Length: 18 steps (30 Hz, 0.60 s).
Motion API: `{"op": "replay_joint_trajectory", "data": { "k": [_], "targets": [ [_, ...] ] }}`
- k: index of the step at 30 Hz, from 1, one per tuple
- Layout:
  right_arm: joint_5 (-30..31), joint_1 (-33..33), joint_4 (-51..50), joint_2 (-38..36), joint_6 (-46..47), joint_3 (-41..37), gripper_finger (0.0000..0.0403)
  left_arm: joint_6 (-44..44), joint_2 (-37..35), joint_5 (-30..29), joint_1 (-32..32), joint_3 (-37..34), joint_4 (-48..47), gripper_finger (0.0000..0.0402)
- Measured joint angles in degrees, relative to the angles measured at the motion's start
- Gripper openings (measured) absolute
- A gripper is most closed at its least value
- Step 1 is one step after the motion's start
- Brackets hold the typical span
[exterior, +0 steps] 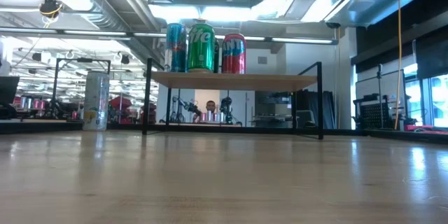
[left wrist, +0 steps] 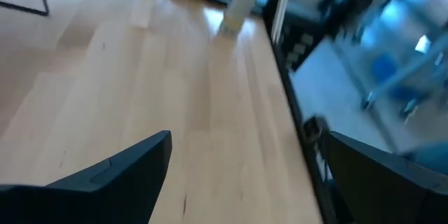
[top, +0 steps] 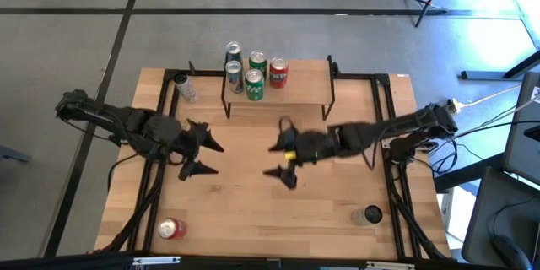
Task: Place canned beverage on shelf
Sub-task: Put the orange soda can on the shelf aligned with the other orange soda can
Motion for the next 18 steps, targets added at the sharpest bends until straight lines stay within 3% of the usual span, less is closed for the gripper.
{"op": "replay_joint_trajectory", "data": {
  "k": [8,13,18],
  "targets": [
    [4.8,7.3,-0.3,0.1,10.6,-6.5,0.037,0.5,12.2,-4.8,-9.2,14.0,-14.4,0.0369],
    [4.8,11.1,-0.5,0.1,14.2,-7.9,0.037,-9.1,17.7,-5.1,-15.8,19.4,-22.2,0.0369],
    [4.8,15.1,0.4,0.1,14.5,-8.0,0.037,-23.0,20.4,-4.2,-22.6,20.3,-25.8,0.0369]
  ]
}}
